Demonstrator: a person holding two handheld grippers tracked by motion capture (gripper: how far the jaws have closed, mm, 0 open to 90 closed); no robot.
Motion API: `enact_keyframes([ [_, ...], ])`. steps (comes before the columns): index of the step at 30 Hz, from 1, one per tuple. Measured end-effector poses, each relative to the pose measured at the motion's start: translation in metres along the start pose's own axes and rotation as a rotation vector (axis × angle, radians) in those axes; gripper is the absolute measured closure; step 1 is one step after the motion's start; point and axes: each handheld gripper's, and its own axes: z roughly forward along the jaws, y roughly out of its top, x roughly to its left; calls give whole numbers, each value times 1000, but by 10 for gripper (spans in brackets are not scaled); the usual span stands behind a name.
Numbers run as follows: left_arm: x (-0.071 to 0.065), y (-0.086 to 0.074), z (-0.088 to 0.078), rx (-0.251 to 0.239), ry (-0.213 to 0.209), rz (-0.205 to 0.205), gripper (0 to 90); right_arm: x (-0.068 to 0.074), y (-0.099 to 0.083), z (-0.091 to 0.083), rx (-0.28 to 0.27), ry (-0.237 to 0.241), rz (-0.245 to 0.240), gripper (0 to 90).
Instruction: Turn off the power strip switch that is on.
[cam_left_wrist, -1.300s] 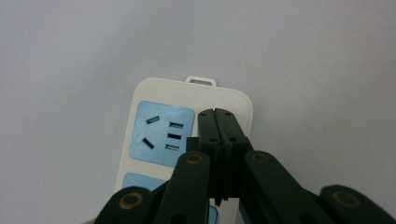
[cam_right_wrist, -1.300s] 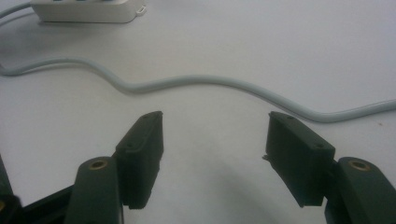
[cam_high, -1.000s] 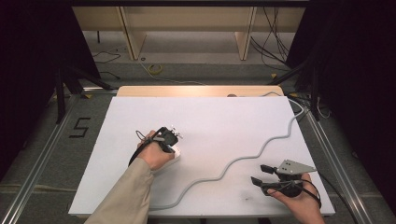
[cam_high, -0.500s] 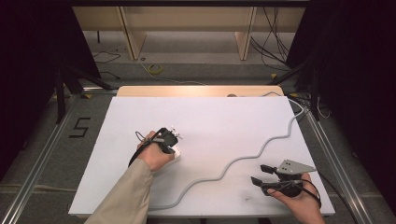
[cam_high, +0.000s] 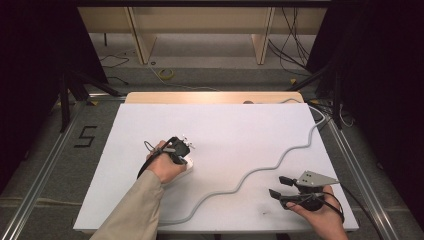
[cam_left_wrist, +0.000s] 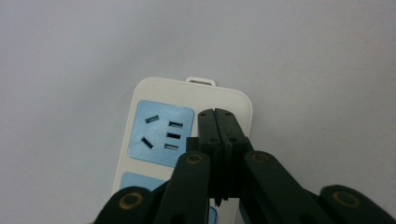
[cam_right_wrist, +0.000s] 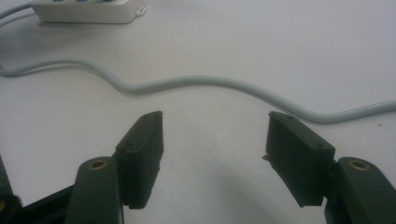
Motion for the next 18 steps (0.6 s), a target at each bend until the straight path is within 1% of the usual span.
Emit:
enact_keyframes([
  [4, 1, 0, 0, -5, -5, -7, 900, 0, 0, 0, -2, 1, -2, 377],
  [6, 2, 0, -1, -7, -3, 1, 900, 0, 0, 0, -3, 1, -1, 377],
  [7, 2, 0, -2, -26, -6, -12, 900, 0, 0, 0, -3, 1, 0, 377],
  [9, 2, -1, -2, -27, -9, -23, 900, 0, 0, 0, -2, -1, -1, 377],
  [11, 3, -1, -2, -21, -3, -11, 900, 0, 0, -1, -2, 0, -1, 377],
  [18, 3, -1, -3, -24, -3, -10, 900, 0, 0, 0, -3, 0, -2, 377],
])
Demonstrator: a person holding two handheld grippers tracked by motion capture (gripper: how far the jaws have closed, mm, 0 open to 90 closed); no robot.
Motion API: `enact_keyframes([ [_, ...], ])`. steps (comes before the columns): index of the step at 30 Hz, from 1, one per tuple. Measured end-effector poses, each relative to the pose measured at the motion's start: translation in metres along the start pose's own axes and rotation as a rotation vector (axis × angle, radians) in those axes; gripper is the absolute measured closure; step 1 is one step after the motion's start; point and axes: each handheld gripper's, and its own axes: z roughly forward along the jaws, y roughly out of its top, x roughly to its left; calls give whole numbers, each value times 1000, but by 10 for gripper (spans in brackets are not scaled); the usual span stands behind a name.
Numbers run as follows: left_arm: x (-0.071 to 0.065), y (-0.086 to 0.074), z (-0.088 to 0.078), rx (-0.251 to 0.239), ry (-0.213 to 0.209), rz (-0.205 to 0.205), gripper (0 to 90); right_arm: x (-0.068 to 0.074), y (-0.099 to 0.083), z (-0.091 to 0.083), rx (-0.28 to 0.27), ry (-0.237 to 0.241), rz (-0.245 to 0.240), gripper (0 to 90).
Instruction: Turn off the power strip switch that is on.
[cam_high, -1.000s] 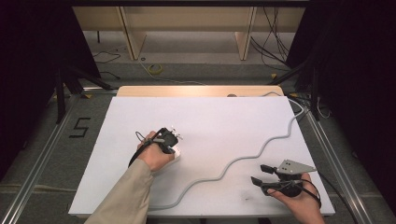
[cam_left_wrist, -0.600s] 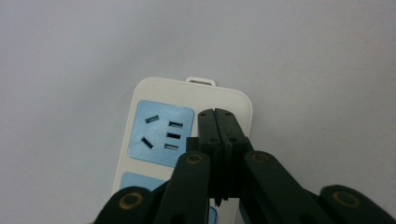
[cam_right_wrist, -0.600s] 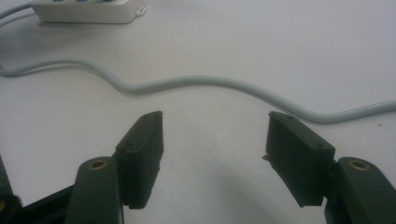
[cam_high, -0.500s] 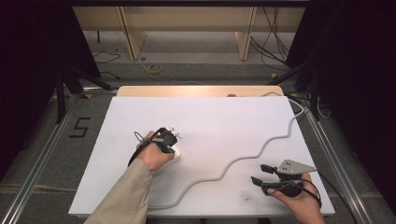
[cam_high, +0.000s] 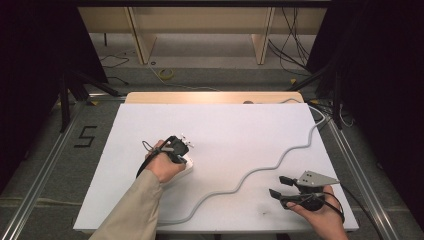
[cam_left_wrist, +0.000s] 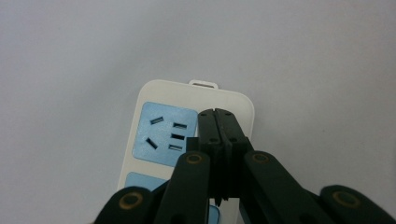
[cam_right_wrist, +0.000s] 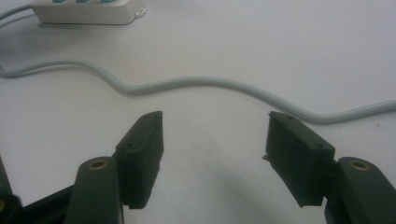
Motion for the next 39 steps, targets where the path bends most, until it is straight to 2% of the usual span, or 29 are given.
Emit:
enact_keyframes([
  [6, 0, 0, 0, -13, -7, -7, 899, -1, 0, 0, -1, -1, 8, 377],
  [9, -1, 1, 0, -15, -6, 3, 899, -1, 0, 0, -2, -1, 8, 377],
  [15, -2, 1, -5, -77, 1, -11, 897, -1, 0, 0, -4, 0, 13, 377],
  [20, -3, 1, -11, -120, 9, -3, 894, -1, 0, 0, -3, 2, 14, 377],
  [22, -4, 1, -13, -148, 5, -13, 845, -1, 0, -1, -4, 2, 17, 377],
  [26, -4, 0, -19, -195, -2, -17, 824, -1, -1, -1, -4, 2, 20, 377],
  [31, -4, -4, -25, -241, -17, -26, 746, -1, -1, -1, -5, 2, 21, 378],
  [35, -1, -9, -29, -318, -39, -47, 609, -1, -1, -1, -6, 3, 22, 377],
  [39, 1, -15, -35, -351, -45, -66, 521, -1, 0, -1, -8, 4, 21, 377],
])
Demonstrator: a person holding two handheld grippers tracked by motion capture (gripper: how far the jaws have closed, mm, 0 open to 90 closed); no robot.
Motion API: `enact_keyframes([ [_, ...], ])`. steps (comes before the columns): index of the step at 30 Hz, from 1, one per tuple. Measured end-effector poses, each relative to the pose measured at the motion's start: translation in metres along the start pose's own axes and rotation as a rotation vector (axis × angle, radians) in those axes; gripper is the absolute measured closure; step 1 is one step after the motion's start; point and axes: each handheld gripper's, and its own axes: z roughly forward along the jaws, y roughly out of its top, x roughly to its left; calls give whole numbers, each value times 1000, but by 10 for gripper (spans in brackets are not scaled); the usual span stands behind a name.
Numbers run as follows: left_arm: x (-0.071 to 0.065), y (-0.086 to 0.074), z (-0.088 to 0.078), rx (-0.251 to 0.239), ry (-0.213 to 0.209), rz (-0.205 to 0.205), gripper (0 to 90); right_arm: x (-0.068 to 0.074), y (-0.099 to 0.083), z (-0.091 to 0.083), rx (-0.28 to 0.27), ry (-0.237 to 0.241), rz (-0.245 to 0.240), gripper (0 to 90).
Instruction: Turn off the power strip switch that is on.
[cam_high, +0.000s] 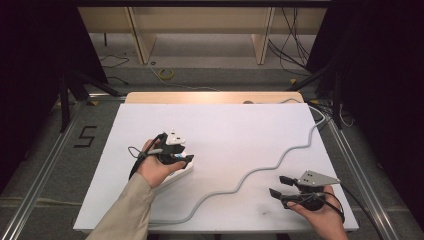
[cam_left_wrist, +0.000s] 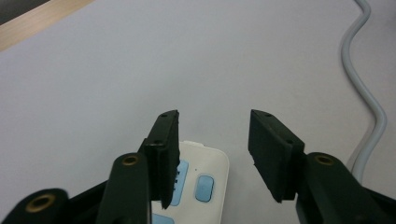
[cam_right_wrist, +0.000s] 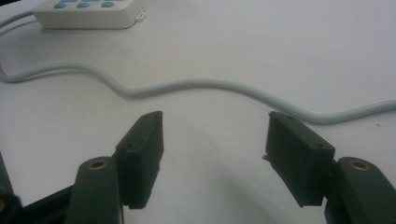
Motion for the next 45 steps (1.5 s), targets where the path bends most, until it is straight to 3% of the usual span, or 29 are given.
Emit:
enact_keyframes([
  [5, -1, -7, -2, -16, -20, 9, 463, 0, 0, 1, 2, 1, 1, 377],
  [14, 0, -17, -6, -42, 25, 41, 359, 0, 0, 1, 0, 2, -1, 377],
  [16, 0, -20, -7, -56, 15, 21, 336, 0, 0, 1, -1, 4, 0, 377],
  [27, 5, -38, -17, -116, 12, -4, 239, 1, 0, 1, 0, 4, -2, 377],
  [40, 11, -55, -31, -102, 51, -18, 226, 0, 0, 0, 0, 3, 0, 377],
  [45, 13, -62, -36, -114, 48, -21, 207, 0, 0, 0, 0, 2, 0, 377],
])
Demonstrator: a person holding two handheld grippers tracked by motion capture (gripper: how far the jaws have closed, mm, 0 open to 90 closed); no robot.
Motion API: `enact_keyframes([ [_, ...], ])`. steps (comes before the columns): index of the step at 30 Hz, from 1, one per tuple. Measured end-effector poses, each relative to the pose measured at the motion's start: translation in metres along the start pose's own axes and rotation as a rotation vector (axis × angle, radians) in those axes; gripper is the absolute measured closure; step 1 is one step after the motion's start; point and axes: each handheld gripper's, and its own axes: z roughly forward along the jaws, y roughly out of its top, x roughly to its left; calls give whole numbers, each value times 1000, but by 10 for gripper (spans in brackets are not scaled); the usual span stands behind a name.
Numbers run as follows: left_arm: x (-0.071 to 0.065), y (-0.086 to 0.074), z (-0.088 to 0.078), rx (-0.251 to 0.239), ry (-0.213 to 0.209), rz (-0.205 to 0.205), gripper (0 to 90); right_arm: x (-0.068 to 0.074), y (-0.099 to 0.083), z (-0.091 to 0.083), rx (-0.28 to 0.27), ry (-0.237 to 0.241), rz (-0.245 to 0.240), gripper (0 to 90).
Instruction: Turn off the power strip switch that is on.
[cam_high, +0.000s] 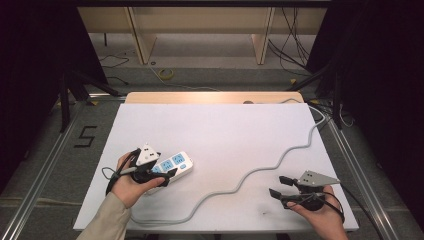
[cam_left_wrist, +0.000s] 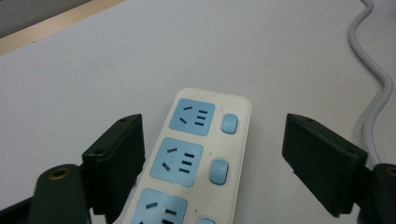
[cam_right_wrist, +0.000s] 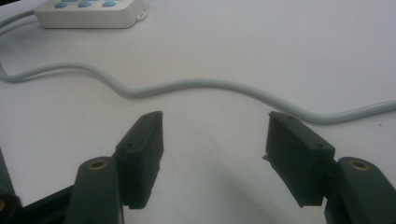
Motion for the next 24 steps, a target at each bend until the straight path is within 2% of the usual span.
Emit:
enact_keyframes([
  [16, 6, -23, -14, -33, 33, -12, 191, 0, 0, 0, 1, -1, -1, 377],
  [24, 9, -34, -18, -26, 54, -4, 187, 0, 0, -1, 0, -3, -2, 377],
])
